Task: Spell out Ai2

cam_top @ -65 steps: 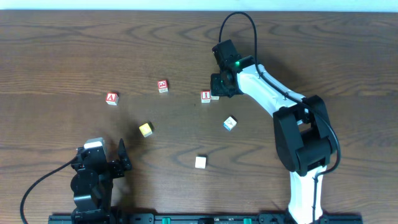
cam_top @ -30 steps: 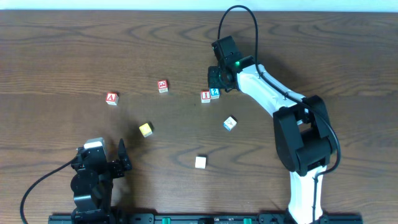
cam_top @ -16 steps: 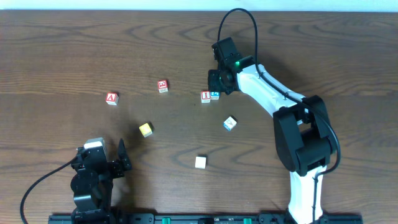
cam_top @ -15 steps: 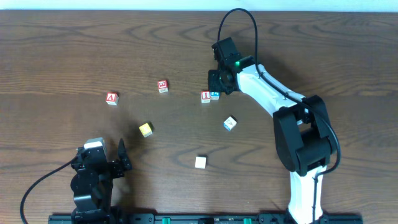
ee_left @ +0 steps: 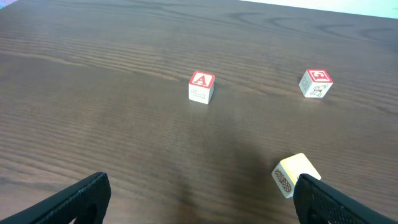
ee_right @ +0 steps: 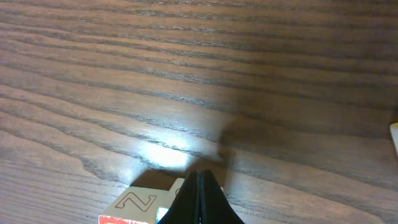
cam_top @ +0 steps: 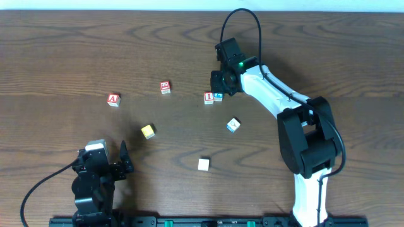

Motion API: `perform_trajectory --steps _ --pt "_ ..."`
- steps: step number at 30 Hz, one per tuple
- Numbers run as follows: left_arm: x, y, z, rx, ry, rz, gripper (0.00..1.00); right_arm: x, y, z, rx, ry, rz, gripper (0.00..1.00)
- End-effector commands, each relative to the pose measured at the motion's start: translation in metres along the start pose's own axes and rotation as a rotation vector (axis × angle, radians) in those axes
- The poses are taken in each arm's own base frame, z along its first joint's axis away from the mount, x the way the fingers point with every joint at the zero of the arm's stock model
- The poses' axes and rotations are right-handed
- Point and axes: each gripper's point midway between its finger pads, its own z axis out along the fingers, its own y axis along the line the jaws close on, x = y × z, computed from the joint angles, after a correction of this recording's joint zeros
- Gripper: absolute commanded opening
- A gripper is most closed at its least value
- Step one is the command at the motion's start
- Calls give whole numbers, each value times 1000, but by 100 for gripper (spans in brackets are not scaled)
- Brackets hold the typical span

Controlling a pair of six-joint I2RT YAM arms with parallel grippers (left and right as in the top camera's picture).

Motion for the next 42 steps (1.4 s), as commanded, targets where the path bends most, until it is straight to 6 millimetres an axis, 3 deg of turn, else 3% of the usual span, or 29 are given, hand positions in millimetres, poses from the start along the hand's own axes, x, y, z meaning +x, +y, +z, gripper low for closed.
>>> perform_trajectory --steps 1,12,18,24,25,28,29,34,36,42 --pt "7 0 2 -2 14 19 95 9 -1 8 -1 31 -20 2" --pt "7 0 2 -2 14 19 95 10 2 8 -2 33 -29 2" --pt "7 0 2 -2 14 19 95 -2 2 8 -14 -10 -23 1" --pt "7 0 2 -2 14 18 95 -18 -23 -6 47 -58 49 2" --pt "7 0 2 -2 14 19 95 -22 -26 -14 56 -73 55 15" --pt "7 0 2 -2 14 19 95 -38 -32 -52 92 -151 40 32" --pt "7 0 2 -2 14 19 95 -43 -33 -67 104 -179 25 50" --pt "7 0 2 -2 14 19 95 -53 -28 -164 120 -324 -14 74" --pt "7 0 3 -2 14 18 95 -46 -26 -198 108 -355 -14 98" --pt "7 0 3 -2 14 19 95 2 -34 -304 79 -429 -13 99"
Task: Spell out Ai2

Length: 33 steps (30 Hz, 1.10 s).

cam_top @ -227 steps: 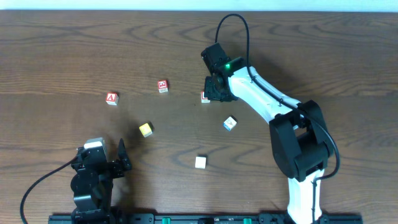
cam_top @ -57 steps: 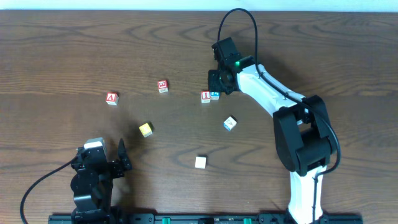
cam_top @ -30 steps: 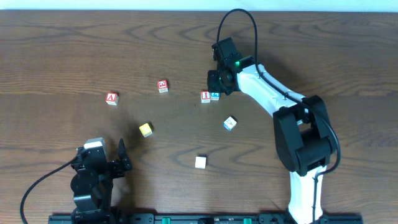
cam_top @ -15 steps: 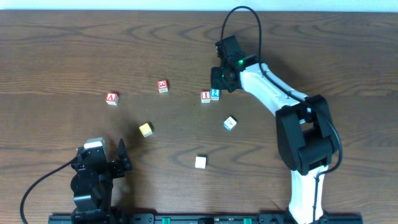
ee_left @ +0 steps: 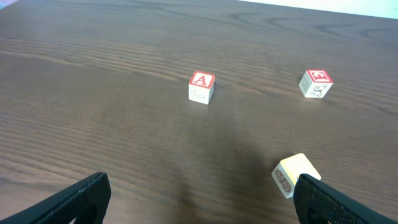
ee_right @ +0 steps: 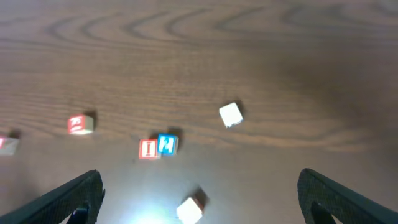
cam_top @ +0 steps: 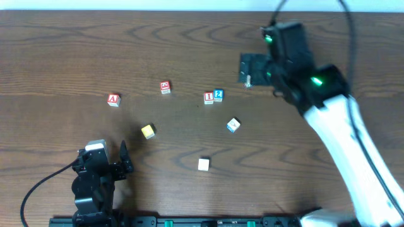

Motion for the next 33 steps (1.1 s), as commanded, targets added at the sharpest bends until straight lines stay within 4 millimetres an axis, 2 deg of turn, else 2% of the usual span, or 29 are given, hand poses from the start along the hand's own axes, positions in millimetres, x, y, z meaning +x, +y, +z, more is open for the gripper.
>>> perform_trajectory --steps 1,4,6,10,14,20,27,33 --pt "7 0 2 -2 14 19 95 5 -11 -52 -1 -50 -7 99" --pt "7 0 2 -2 14 18 95 20 -23 -102 -17 -104 0 99" --pt "7 0 2 -2 14 18 95 31 -32 -122 -19 -143 6 99" --pt "7 0 3 -2 15 19 95 75 -55 -145 -20 -202 19 99" --pt "7 0 3 -2 15 19 95 128 -81 -140 1 -213 44 99" --pt "7 0 2 -2 14 19 95 172 -95 -111 31 -147 42 99" --pt "7 0 2 -2 14 19 95 197 -101 -86 63 -56 30 99" --pt "7 0 2 -2 14 19 95 201 -102 -82 69 -41 28 99"
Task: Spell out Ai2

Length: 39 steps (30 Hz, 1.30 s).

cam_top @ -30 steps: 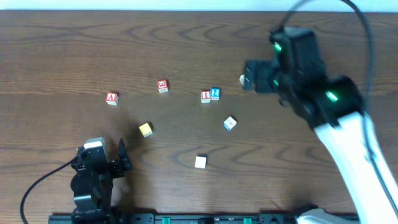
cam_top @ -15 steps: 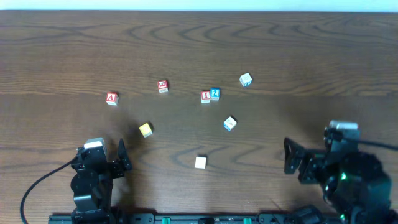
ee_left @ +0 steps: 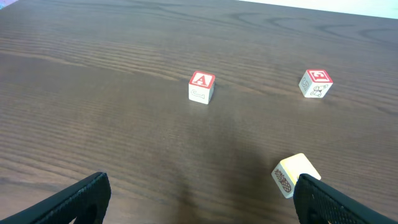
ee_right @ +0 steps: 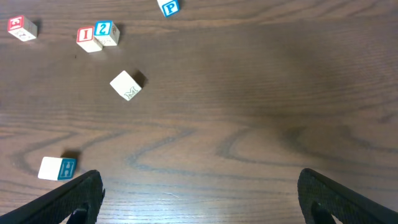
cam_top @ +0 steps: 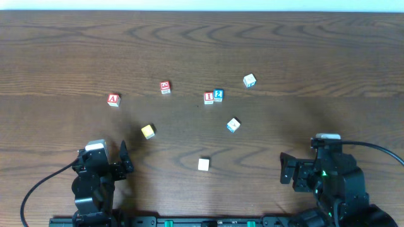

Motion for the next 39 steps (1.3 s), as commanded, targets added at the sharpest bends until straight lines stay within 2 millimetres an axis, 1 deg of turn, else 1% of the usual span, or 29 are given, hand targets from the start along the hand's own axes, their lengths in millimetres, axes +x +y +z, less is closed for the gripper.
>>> perform_trajectory --steps 1,30,33,37,39 --pt "7 0 3 -2 15 19 95 1 -4 1 17 1 -5 99" --pt "6 0 3 2 10 17 95 1 -4 1 17 1 -5 99" --pt "6 -12 2 68 11 15 95 1 -4 1 17 1 -5 99" --pt "-2 -15 2 85 -22 15 95 1 -4 1 17 1 -5 99" --pt "-6 -25 1 146 -35 18 95 1 -4 1 17 1 -5 99"
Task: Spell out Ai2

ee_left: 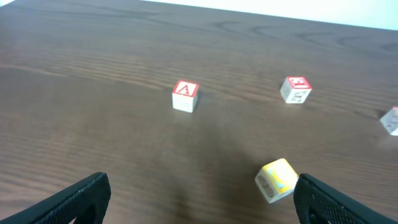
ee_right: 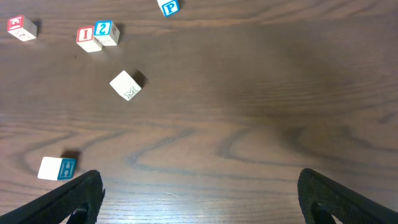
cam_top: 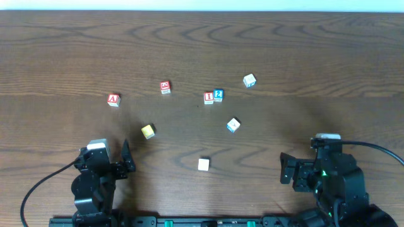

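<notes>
The red A block [cam_top: 113, 99] [ee_left: 185, 96] stands alone at the left. Further right, the red I block [cam_top: 208, 97] [ee_right: 89, 38] and the blue 2 block [cam_top: 218, 95] [ee_right: 107, 33] sit side by side, touching, I on the left. My left gripper [cam_top: 104, 159] [ee_left: 199, 205] is open and empty at the near left edge, short of the A block. My right gripper [cam_top: 312, 171] [ee_right: 199, 200] is open and empty at the near right edge, far from all blocks.
A red 3 block [cam_top: 165, 87] lies between the A and the I. A yellow block [cam_top: 148, 131] [ee_left: 277, 180] sits close ahead of my left gripper. Blue P block [cam_top: 249, 80], M block [cam_top: 233, 125] and H block [cam_top: 203, 164] lie scattered around the middle.
My left gripper has shifted slightly, so the A, 3 and yellow blocks sit a little further left in its view. The right gripper and all blocks are unchanged.
My right gripper was shut and low right beside the 2 block, which stood against the I block. Then it was open, high over the far right. Then it rested open at the near right edge, and stays there. The left arm only shifted slightly.
</notes>
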Motion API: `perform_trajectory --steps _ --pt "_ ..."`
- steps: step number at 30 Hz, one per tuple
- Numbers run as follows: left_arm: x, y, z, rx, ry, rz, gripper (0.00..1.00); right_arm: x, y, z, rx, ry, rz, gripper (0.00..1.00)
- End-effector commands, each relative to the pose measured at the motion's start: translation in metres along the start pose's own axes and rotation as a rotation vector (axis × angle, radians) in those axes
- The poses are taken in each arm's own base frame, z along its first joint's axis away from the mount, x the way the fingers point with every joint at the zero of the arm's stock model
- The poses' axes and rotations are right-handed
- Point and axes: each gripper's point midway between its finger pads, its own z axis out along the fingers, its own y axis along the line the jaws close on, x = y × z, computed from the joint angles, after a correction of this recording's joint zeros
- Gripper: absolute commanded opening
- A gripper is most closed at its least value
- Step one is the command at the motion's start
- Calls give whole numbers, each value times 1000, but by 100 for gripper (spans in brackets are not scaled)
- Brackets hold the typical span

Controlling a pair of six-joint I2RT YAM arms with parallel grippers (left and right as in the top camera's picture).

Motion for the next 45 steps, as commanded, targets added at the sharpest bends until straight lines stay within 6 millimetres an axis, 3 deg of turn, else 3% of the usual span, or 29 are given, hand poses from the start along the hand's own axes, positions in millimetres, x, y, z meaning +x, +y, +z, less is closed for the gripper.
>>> perform_trajectory --steps 1,6,9,12,18,27,30,34,39,45 --pt "-2 -17 1 98 -18 18 95 1 -4 1 17 1 -5 99" --pt "-46 -7 5 41 -175 -23 95 1 -4 1 17 1 -5 99" --pt "-60 -1 17 5 -188 -46 95 1 -4 1 17 1 -5 99" --pt "-62 13 35 -78 -97 -44 95 1 -4 1 17 1 -5 99" --pt "-78 20 83 -122 176 22 95 1 -4 1 17 1 -5 99" --pt "-133 42 146 -219 506 112 95 1 -4 1 17 1 -5 99" --pt "-131 51 158 -232 602 96 95 1 -4 1 17 1 -5 99" --pt "-113 63 176 -240 745 51 95 1 -4 1 17 1 -5 99" --pt "-88 55 201 -176 877 24 95 1 -4 1 17 1 -5 99" --pt "-62 44 213 -110 1010 4 95 1 -4 1 17 1 -5 99"
